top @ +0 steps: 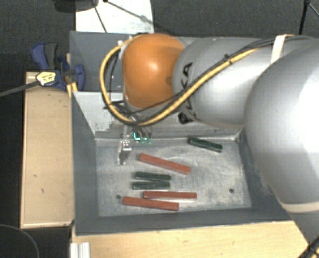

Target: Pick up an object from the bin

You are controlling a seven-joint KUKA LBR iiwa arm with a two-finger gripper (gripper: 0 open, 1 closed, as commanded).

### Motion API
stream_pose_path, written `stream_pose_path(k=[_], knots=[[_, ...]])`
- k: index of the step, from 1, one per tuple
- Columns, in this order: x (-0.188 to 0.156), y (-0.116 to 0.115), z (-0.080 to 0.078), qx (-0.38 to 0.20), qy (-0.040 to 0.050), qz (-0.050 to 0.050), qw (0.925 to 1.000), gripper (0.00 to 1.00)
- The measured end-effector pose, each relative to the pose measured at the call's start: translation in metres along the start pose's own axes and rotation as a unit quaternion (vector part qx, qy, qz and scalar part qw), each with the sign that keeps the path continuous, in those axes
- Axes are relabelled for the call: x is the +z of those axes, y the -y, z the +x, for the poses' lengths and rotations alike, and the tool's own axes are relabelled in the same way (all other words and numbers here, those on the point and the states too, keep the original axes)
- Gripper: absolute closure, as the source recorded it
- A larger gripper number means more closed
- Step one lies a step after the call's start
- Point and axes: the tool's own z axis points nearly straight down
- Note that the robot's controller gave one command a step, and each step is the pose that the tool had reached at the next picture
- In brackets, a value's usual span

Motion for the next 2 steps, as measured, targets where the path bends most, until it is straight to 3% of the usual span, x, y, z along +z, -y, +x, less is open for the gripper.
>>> stream_pose_path(k=[1,2], knots=[[-0.005,0.001,-0.002,0.002,0.004,-0.001,1.0,0.0],[0.02,0.023,0.016,-0.046,0.0066,-0.002,0.9989,0.0]])
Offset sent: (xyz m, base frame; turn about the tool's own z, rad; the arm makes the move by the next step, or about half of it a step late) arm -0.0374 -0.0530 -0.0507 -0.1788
